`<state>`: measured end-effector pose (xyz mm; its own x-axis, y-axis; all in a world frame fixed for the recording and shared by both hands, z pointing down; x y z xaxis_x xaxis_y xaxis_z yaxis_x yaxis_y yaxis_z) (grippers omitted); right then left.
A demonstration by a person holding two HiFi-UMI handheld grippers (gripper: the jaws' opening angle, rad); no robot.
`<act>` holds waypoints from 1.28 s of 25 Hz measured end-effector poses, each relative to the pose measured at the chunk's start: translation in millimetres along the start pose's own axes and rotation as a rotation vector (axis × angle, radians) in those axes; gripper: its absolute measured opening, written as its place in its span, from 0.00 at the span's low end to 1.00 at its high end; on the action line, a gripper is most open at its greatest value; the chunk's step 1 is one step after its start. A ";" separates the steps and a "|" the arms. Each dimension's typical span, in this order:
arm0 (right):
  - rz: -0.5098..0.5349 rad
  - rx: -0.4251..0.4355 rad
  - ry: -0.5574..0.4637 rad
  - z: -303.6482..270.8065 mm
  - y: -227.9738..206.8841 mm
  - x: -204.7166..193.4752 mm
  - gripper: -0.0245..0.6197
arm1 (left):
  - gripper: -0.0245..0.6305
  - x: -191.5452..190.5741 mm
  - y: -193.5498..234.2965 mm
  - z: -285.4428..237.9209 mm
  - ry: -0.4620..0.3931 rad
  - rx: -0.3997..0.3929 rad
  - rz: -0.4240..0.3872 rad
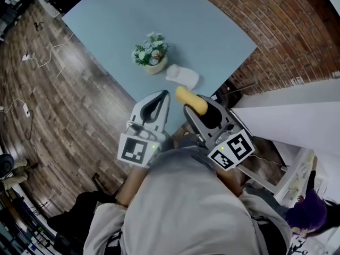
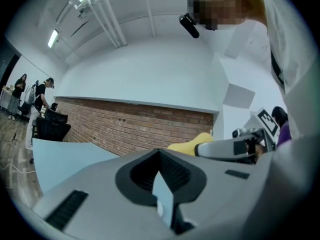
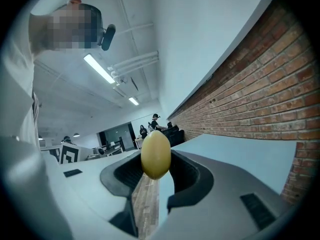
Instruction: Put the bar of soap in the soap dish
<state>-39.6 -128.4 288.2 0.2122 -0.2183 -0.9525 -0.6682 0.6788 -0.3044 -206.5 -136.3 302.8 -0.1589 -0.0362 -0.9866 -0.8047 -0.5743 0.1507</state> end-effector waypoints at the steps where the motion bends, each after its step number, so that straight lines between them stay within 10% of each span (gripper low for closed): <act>1: -0.001 -0.013 0.001 -1.2 0.2 0.0 0.29 | 0.04 -0.7 2.5 -1.0 -0.001 -0.008 0.004; 32: -0.028 -0.092 0.125 -31.7 -77.5 -54.7 0.28 | 0.04 -82.1 29.0 -58.7 0.081 -0.043 0.082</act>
<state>-22.0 -191.3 363.9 0.1446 -0.3255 -0.9344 -0.7270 0.6057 -0.3235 -183.2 -198.0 384.5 -0.1752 -0.1495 -0.9731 -0.7652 -0.6013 0.2301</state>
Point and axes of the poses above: the fingertips, and each gripper's own axes: z backward along the fingers, y to its left, x out of its top, the point moved 8 cm from there along z, backward along the fingers, and after that the axes turned 4 degrees about -y, right-handed, at the moved point
